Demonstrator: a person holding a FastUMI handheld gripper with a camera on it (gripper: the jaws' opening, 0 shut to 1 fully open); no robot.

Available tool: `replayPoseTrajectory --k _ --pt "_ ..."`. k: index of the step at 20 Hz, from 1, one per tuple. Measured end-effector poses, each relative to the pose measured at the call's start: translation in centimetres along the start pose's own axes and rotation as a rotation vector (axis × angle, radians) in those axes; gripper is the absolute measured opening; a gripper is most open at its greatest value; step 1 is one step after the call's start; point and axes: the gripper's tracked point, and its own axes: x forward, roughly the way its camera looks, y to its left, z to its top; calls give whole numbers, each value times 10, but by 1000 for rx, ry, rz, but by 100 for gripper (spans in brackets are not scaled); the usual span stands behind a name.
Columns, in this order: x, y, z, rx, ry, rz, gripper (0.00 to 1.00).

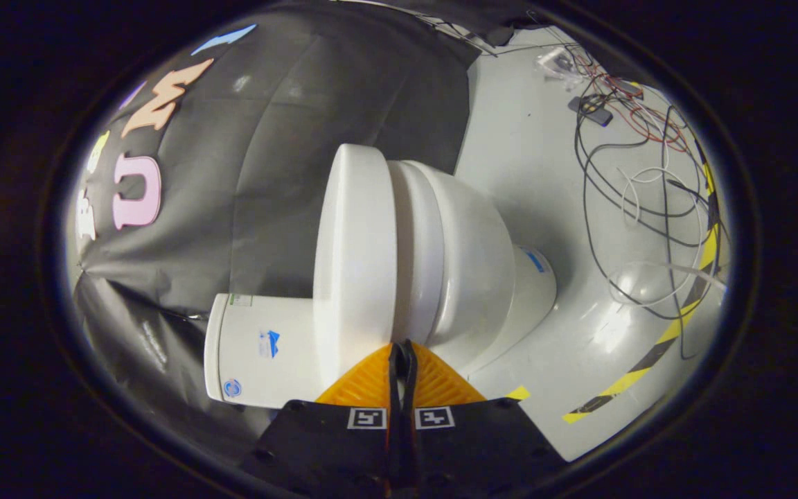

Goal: Open the toilet lid.

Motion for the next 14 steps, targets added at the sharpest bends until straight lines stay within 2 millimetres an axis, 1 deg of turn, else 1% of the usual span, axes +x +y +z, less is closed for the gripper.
replayPoseTrajectory --k 1,4,8,14 --pt "-4 4 1 -31 -14 -2 1" --pt "-17 31 6 -70 -46 35 1" --pt "-26 50 4 -83 -70 4 1" --pt "-42 110 4 -171 -128 2 1"
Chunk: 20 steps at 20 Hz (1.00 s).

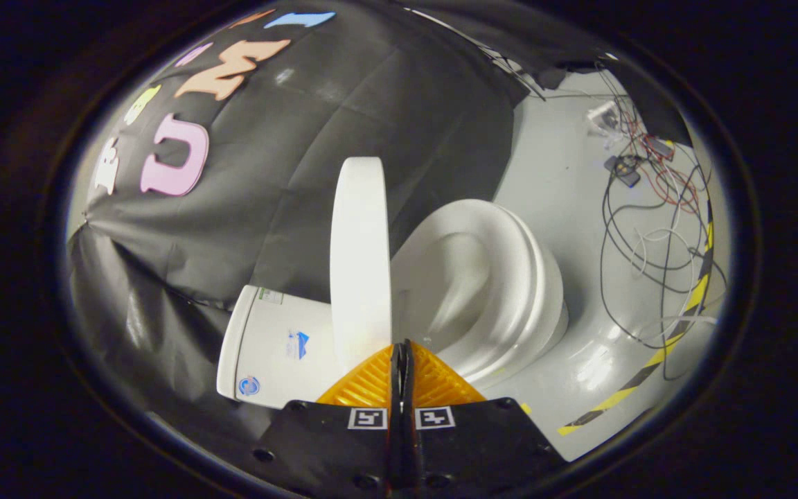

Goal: Open the toilet lid.

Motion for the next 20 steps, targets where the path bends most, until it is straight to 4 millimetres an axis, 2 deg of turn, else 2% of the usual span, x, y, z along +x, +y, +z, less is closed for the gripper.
replayPoseTrajectory --k 3,5,13,20 --pt "-7 27 0 -50 -21 8 1" --pt "-9 37 0 -65 -32 0 1" --pt "-13 65 -3 -131 -70 -19 1" --pt "-17 84 -5 -313 -66 -71 1"
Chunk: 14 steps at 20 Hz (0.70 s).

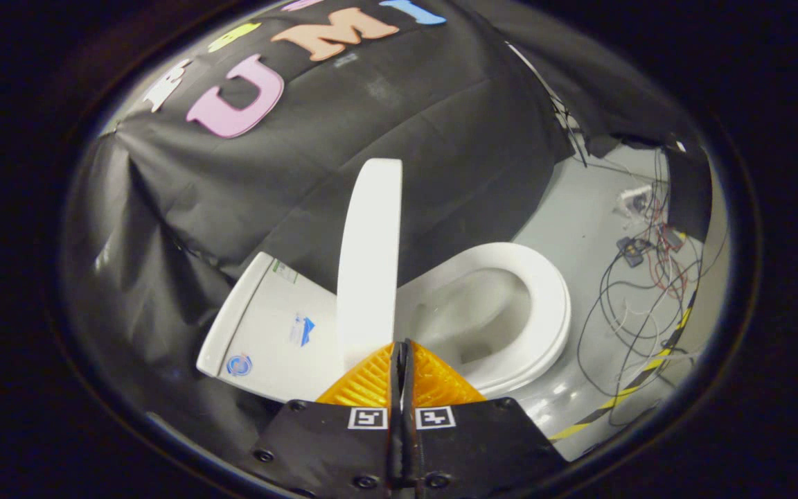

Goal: Open the toilet lid.

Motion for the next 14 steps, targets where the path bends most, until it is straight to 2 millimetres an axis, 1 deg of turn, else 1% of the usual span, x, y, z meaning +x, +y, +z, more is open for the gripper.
replayPoseTrajectory --k 2,4,6,9,12,14 --pt "3 12 0 39 -14 28 1" --pt "1 20 0 38 -28 36 1" --pt "-1 26 -1 3 -26 32 1" --pt "-2 43 1 -32 -21 37 0" --pt "-3 56 3 -121 -27 17 1" --pt "-4 64 5 -130 -40 8 1"
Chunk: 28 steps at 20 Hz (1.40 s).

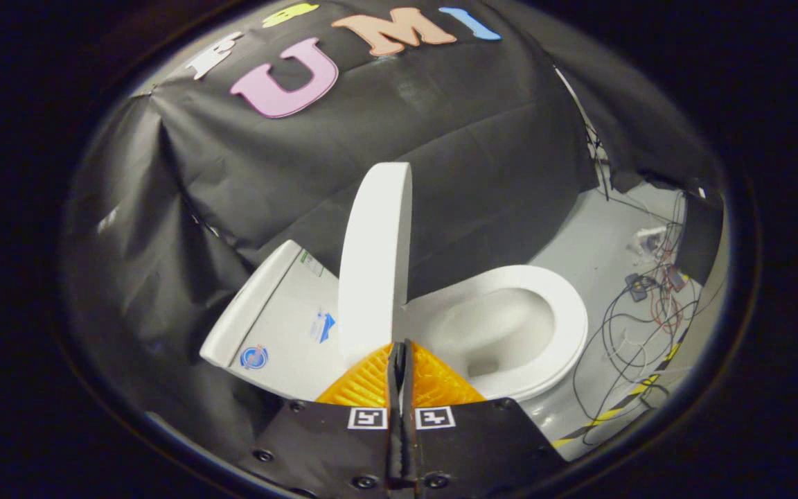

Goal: Open the toilet lid.

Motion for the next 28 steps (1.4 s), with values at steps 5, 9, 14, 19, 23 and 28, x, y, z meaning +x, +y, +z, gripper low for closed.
replayPoseTrajectory --k 5,9,14,19,23,28 --pt "6 18 -3 -24 -6 10 1" --pt "10 39 -4 -57 -19 19 1" --pt "13 68 -4 -145 -30 18 1" --pt "15 86 -4 -175 -49 -12 1" --pt "16 102 -4 -227 -73 -42 1" --pt "23 127 -7 -295 -108 -53 0"
